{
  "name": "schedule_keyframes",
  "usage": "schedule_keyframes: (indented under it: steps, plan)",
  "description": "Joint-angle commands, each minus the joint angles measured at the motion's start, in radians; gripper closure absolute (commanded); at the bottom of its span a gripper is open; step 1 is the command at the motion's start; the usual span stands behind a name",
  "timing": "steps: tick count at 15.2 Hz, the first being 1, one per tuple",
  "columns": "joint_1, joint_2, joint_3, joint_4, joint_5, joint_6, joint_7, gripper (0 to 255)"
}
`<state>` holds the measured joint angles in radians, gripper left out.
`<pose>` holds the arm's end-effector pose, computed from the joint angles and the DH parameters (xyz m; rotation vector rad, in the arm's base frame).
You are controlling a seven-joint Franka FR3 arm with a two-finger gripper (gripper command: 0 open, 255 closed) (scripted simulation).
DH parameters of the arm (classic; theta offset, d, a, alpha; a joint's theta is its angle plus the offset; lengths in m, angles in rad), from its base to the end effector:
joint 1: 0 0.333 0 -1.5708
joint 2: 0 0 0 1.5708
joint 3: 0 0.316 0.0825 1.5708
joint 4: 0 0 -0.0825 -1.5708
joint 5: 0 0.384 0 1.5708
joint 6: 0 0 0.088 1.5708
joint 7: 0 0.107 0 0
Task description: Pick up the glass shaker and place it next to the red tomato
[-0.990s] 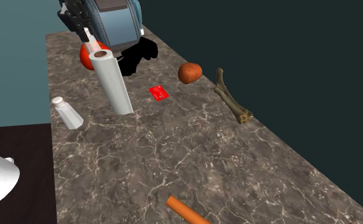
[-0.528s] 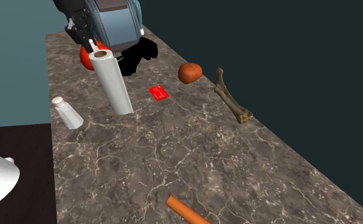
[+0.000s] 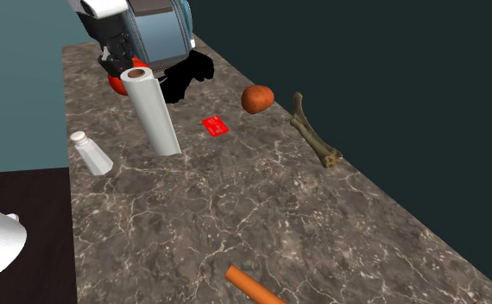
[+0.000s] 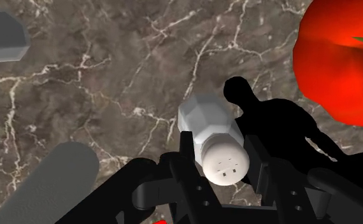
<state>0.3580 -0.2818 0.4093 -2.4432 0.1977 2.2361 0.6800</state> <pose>0.3219 0.3204 0.4034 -3.0662 0.0644 -0.0196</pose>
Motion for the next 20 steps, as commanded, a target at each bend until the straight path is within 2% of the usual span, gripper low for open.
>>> schedule_keyframes:
  steps: [1,4,11,12,17,20]
  plan:
    - [-0.001,0.017,0.005,-0.016,-0.002,0.033,0.002,255]
    - [-0.002,0.045,0.012,-0.039,-0.007,0.084,0.005,255]
    - [-0.002,0.045,0.012,-0.039,-0.007,0.084,0.005,255]
    - [-0.002,0.045,0.012,-0.039,-0.007,0.084,0.005,0]
    - [-0.002,0.045,0.012,-0.039,-0.007,0.084,0.005,0]
    - [0.000,-0.022,-0.007,0.008,0.004,-0.030,-0.007,0]
